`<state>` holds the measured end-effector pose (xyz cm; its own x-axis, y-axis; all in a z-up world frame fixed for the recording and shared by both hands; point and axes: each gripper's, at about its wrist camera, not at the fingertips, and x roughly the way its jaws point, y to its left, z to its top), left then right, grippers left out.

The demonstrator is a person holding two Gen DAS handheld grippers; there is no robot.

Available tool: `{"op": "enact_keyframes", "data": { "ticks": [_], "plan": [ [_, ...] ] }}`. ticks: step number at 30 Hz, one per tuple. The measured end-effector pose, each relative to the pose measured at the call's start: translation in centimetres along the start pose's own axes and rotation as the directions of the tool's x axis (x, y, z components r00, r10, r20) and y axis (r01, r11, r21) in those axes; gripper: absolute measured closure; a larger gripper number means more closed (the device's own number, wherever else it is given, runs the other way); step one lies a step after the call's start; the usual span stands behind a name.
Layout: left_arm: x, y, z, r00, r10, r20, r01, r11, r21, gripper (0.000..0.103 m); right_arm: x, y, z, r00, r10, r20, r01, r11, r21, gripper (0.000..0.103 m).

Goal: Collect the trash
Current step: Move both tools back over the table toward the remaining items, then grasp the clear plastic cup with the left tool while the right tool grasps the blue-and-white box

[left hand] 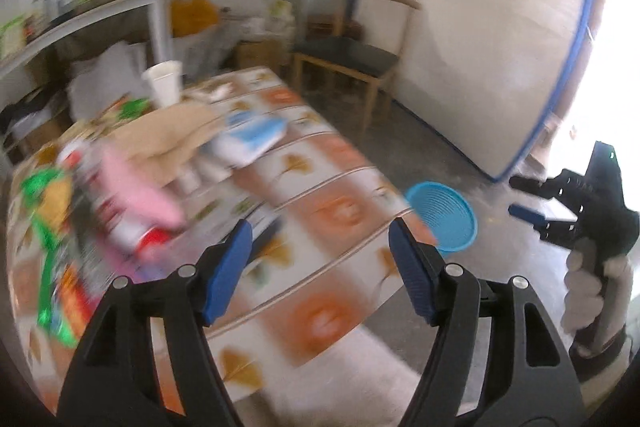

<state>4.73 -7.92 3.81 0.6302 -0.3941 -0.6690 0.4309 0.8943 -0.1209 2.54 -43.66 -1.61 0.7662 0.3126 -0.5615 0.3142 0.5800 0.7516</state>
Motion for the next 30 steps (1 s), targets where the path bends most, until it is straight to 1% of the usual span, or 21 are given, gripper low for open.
{"op": "enact_keyframes", "data": {
  "ticks": [2, 3, 5, 7, 10, 13, 15, 19, 22, 24, 25, 28, 30],
  "plan": [
    [-1.4, 2.0, -1.9, 0.999, 0.029, 0.016, -0.028, 0.999, -0.035, 0.036, 0.9, 2.5, -0.7, 1.0, 0.001, -0.023, -0.003, 0.998, -0.07, 0.042],
    [-2.1, 3.0, -2.7, 0.998, 0.047, 0.029, -0.046, 0.998, -0.044, 0.036, 1.6, 3.9, -1.2, 0.999, 0.014, -0.039, -0.018, 0.994, -0.112, 0.042],
    [-2.9, 4.7, -4.4, 0.995, 0.089, 0.043, -0.086, 0.994, -0.061, 0.036, 3.0, 6.0, -1.9, 0.996, 0.032, -0.084, -0.045, 0.987, -0.154, 0.042],
    [-3.6, 6.1, -5.9, 0.994, 0.095, 0.053, -0.09, 0.992, -0.086, 0.036, 4.4, 8.4, -3.4, 0.989, 0.054, -0.136, -0.081, 0.977, -0.198, 0.042],
    [-3.8, 6.7, -7.1, 0.993, 0.093, 0.068, -0.086, 0.992, -0.093, 0.036, 6.7, 10.9, -4.8, 0.973, 0.073, -0.217, -0.126, 0.962, -0.241, 0.042],
    [-3.3, 7.2, -7.6, 0.992, 0.085, 0.092, -0.076, 0.992, -0.098, 0.036, 8.6, 13.7, -6.2, 0.956, 0.089, -0.279, -0.168, 0.947, -0.274, 0.042],
    [-2.8, 7.8, -7.7, 0.992, 0.082, 0.093, -0.071, 0.991, -0.116, 0.036, 9.6, 15.2, -6.7, 0.943, 0.105, -0.316, -0.2, 0.938, -0.284, 0.042],
    [-2.2, 7.9, -7.7, 0.991, 0.068, 0.117, -0.053, 0.991, -0.126, 0.036, 12.2, 17.8, -7.0, 0.895, 0.177, -0.409, -0.282, 0.935, -0.213, 0.042],
    [-1.2, 8.0, -7.7, 0.99, 0.066, 0.123, -0.052, 0.992, -0.116, 0.037, 14.3, 19.0, -6.7, 0.868, 0.208, -0.451, -0.304, 0.94, -0.153, 0.042],
    [-0.5, 8.2, -7.6, 0.991, 0.057, 0.119, -0.043, 0.992, -0.115, 0.041, 15.6, 19.7, -6.6, 0.855, 0.224, -0.468, -0.313, 0.942, -0.119, 0.042],
    [-0.1, 8.3, -7.5, 0.992, 0.05, 0.117, -0.037, 0.993, -0.115, 0.042, 16.6, 20.0, -6.4, 0.839, 0.245, -0.485, -0.322, 0.944, -0.079, 0.042],
    [1.0, 8.6, -7.4, 0.993, 0.044, 0.106, -0.032, 0.993, -0.113, 0.05, 19.0, 20.9, -6.0, 0.808, 0.282, -0.517, -0.334, 0.943, -0.007, 0.042],
    [1.7, 8.8, -7.3, 0.994, 0.042, 0.1, -0.031, 0.993, -0.117, 0.055, 20.3, 21.5, -5.9, 0.808, 0.282, -0.517, -0.325, 0.946, 0.007, 0.042]
  ]
}}
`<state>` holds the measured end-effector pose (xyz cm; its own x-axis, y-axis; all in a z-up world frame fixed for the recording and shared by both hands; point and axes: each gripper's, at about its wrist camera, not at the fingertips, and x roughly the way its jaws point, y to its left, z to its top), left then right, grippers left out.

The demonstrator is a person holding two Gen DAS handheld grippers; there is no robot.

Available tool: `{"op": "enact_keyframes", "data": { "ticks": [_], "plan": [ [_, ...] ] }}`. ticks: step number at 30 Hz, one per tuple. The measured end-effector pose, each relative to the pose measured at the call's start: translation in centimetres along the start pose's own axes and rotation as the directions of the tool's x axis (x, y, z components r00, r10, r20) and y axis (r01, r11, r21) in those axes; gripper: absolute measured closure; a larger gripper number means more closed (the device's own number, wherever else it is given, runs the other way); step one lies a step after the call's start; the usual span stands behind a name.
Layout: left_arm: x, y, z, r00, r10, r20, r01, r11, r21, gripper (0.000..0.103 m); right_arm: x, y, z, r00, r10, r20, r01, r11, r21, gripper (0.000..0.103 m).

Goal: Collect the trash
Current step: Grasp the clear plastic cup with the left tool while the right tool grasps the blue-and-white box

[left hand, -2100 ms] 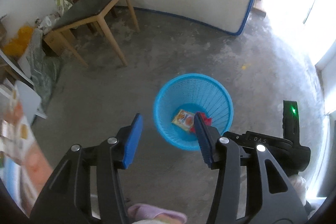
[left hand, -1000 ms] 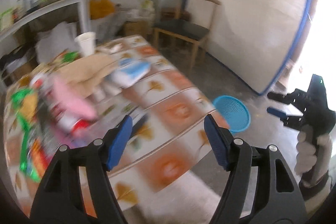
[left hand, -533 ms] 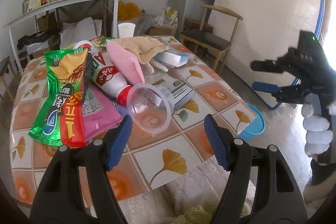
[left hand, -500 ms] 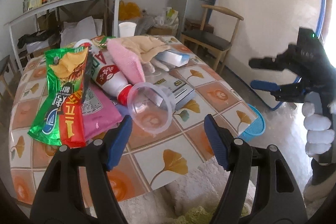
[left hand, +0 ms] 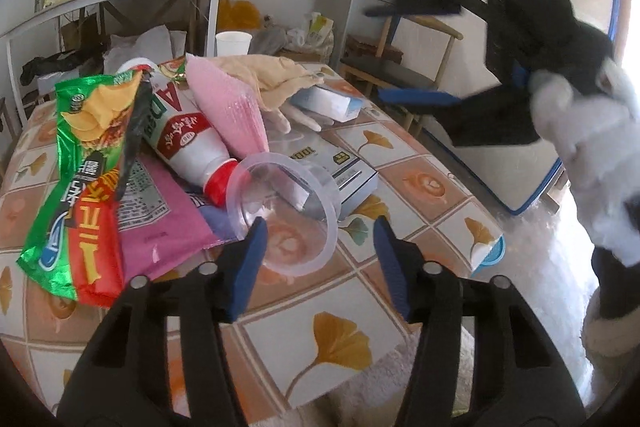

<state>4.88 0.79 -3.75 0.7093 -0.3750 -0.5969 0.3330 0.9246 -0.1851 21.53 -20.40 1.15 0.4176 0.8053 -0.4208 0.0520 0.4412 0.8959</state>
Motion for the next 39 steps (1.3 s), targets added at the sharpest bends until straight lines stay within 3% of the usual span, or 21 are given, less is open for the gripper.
{"op": "enact_keyframes", "data": {
  "ticks": [3, 7, 12, 20, 26, 32, 39],
  "plan": [
    [0.7, 0.3, 0.1, 1.0, -0.003, -0.005, 0.003, 1.0, -0.001, 0.061, 1.6, -0.2, 1.4, 1.0, -0.001, -0.003, 0.002, 0.999, 0.045, 0.042],
    [1.5, 0.5, 0.1, 1.0, -0.013, -0.023, 0.013, 1.0, -0.003, 0.071, 1.6, -0.7, 3.0, 0.997, -0.054, 0.058, 0.05, 0.997, 0.061, 0.042],
    [2.1, 0.9, 0.0, 0.999, -0.028, -0.037, 0.028, 0.999, -0.017, 0.085, 1.4, -4.5, 4.9, 0.989, -0.09, 0.12, 0.063, 0.974, 0.218, 0.042],
    [1.8, 0.9, -0.1, 0.999, -0.047, -0.028, 0.047, 0.999, -0.016, 0.097, 2.8, -9.7, 8.0, 0.979, -0.124, 0.159, 0.055, 0.923, 0.38, 0.042],
    [1.5, 0.8, -0.1, 0.999, -0.05, -0.019, 0.05, 0.999, -0.011, 0.099, 4.4, -10.9, 9.0, 0.982, -0.115, 0.147, 0.044, 0.909, 0.416, 0.042],
    [1.4, 0.5, -0.1, 0.999, -0.051, -0.018, 0.051, 0.999, -0.009, 0.099, 5.1, -11.5, 9.2, 0.982, -0.1, 0.158, 0.023, 0.903, 0.429, 0.059],
    [1.3, 0.4, 0.1, 0.999, -0.044, -0.011, 0.044, 0.999, -0.004, 0.099, 4.4, -11.7, 8.7, 0.979, -0.086, 0.185, -0.003, 0.902, 0.432, 0.063]
  ]
}}
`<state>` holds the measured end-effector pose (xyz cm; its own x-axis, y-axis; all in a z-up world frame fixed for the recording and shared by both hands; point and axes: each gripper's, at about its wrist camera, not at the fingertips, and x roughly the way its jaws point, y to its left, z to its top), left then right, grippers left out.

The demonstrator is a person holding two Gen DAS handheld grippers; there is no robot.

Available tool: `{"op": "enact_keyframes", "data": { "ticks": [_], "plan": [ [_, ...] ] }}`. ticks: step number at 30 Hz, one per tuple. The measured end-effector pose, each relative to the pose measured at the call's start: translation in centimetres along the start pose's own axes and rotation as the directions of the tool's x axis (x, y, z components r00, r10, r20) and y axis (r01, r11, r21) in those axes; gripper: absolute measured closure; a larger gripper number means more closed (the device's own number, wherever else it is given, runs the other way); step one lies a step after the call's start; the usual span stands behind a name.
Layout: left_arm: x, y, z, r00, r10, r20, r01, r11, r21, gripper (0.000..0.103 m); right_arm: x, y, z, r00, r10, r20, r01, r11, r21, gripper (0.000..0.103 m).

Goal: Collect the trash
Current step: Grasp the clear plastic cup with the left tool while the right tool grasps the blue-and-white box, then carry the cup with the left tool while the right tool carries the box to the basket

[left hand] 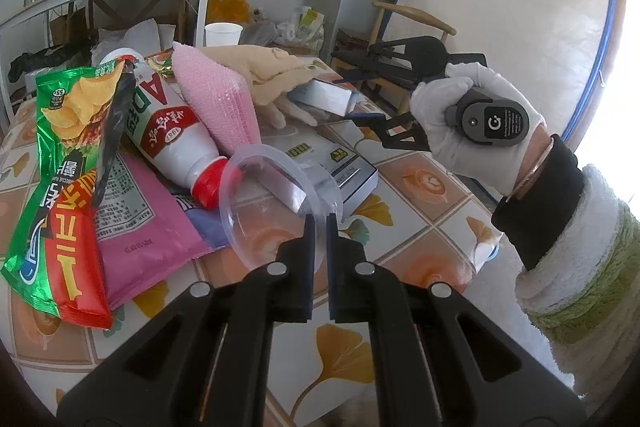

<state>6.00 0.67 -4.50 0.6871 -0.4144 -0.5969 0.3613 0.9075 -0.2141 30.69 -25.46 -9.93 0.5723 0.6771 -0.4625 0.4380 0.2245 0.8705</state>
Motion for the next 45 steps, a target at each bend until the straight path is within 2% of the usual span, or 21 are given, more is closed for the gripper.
{"op": "enact_keyframes", "data": {
  "ticks": [14, 18, 30, 38, 45],
  "plan": [
    [-0.6, -0.1, 0.6, 1.0, 0.002, 0.022, -0.002, 1.0, 0.008, 0.1, -3.7, -0.7, -0.1, 0.998, 0.049, 0.046, -0.048, 0.999, -0.011, 0.068],
    [-1.0, -0.2, 0.8, 0.999, 0.003, 0.032, -0.004, 1.0, 0.013, 0.1, -4.7, -1.1, -0.3, 0.997, 0.061, 0.053, -0.06, 0.998, -0.02, 0.072],
    [-2.3, -0.9, 1.5, 0.998, 0.029, 0.048, -0.03, 0.999, 0.03, 0.1, -8.0, -2.6, -0.9, 0.994, 0.099, 0.051, -0.098, 0.995, -0.032, 0.073],
    [-3.6, -2.3, 2.1, 0.996, 0.049, 0.073, -0.053, 0.997, 0.058, 0.1, -11.1, -3.7, -1.7, 0.986, 0.162, 0.04, -0.161, 0.987, -0.031, 0.073],
    [-3.9, -4.7, 2.9, 0.997, 0.036, 0.073, -0.043, 0.993, 0.106, 0.1, -14.6, -5.4, -2.0, 0.974, 0.22, 0.055, -0.22, 0.975, -0.013, 0.073]
  ]
}}
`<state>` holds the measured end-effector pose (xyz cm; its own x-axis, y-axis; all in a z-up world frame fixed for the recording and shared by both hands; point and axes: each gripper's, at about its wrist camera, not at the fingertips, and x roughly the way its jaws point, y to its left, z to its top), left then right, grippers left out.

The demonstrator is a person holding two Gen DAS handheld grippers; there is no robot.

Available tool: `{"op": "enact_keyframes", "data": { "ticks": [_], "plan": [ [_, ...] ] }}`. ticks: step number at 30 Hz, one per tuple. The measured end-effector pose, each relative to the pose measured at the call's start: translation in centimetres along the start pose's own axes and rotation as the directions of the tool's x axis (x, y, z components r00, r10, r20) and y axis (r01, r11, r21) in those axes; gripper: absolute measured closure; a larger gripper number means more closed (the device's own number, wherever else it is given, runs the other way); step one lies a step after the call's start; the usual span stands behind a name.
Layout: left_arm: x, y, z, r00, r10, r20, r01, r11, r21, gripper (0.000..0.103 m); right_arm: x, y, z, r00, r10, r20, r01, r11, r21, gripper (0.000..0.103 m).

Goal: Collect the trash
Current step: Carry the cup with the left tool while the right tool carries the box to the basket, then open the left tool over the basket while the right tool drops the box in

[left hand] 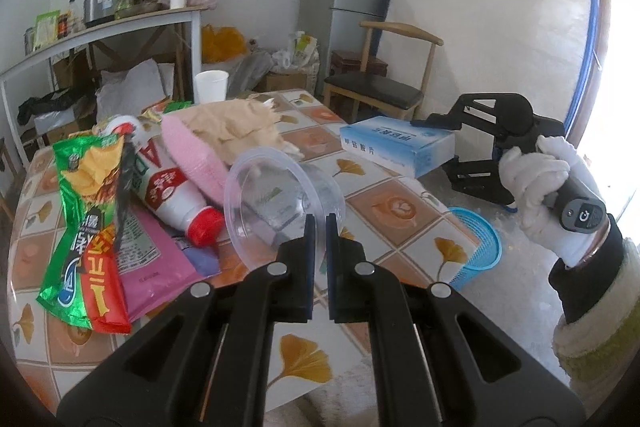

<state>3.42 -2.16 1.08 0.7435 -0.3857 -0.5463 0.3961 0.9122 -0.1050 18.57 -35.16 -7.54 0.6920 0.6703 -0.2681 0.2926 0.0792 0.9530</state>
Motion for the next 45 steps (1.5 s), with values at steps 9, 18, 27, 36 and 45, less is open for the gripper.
{"op": "enact_keyframes", "data": {
  "ticks": [9, 18, 27, 36, 45],
  "plan": [
    [1.8, -5.0, 2.0, 0.994, -0.105, -0.022, 0.107, 0.991, 0.081, 0.1, -9.4, -2.2, 1.0, 0.989, 0.064, 0.132, -0.068, 0.997, 0.027, 0.073],
    [7.3, -13.0, 5.9, 0.951, -0.286, -0.118, 0.304, 0.936, 0.177, 0.1, -20.9, -6.7, 2.6, 0.941, 0.058, 0.332, -0.092, 0.992, 0.087, 0.073],
    [18.1, -22.4, 8.0, 0.814, -0.438, -0.382, 0.507, 0.856, 0.099, 0.1, -29.0, -13.7, 4.7, 0.87, -0.019, 0.494, -0.102, 0.971, 0.216, 0.073],
    [26.7, -31.8, 7.7, 0.751, -0.432, -0.5, 0.553, 0.825, 0.117, 0.099, -30.1, -17.3, 9.2, 0.841, -0.111, 0.53, -0.065, 0.951, 0.303, 0.072],
    [34.1, -35.4, 6.3, 0.739, -0.393, -0.547, 0.522, 0.847, 0.097, 0.041, -29.1, -20.7, 16.5, 0.77, -0.388, 0.506, 0.219, 0.906, 0.361, 0.051]
  ]
}}
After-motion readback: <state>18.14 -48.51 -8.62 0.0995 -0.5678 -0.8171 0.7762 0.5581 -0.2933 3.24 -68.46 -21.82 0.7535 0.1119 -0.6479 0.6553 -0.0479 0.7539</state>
